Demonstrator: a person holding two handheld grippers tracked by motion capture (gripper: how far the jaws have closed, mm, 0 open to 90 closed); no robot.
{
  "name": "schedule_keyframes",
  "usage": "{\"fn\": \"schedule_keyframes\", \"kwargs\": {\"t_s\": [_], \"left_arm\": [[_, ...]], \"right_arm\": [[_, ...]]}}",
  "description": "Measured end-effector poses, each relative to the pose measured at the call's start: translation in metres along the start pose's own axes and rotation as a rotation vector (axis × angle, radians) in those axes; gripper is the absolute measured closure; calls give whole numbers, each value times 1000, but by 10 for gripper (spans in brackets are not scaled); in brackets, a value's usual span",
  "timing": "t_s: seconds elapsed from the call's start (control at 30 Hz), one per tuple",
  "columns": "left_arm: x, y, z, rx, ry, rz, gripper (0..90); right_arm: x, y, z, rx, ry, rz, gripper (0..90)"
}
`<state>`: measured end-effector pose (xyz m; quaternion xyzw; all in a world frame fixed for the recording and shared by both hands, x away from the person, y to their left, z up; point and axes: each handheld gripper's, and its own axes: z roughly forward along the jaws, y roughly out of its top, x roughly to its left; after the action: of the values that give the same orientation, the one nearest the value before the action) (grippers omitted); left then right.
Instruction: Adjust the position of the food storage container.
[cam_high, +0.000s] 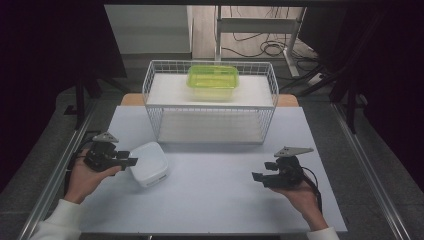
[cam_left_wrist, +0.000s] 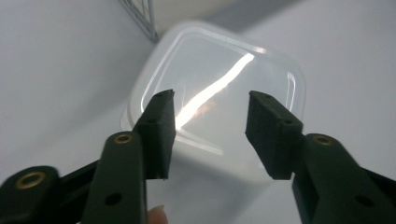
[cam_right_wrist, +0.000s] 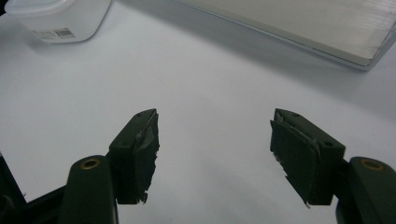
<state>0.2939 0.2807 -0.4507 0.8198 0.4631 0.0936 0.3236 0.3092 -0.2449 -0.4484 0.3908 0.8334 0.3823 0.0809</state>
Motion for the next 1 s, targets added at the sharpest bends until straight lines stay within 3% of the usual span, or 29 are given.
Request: {"fn": "schedule_keyframes", "kwargs": {"t_s": [0.4, 0.7, 1.0], "left_arm": [[1, -26, 4, 116, -43, -13, 889], [-13, -36, 23, 181, -76, 26, 899], [-23, -32, 33, 194, -104, 41, 899]], "right_arm": [[0, 0, 1, 8, 1, -5, 321], [-1, -1, 3, 14, -3, -2, 321], [-1, -1, 3, 14, -4, 7, 321]]}}
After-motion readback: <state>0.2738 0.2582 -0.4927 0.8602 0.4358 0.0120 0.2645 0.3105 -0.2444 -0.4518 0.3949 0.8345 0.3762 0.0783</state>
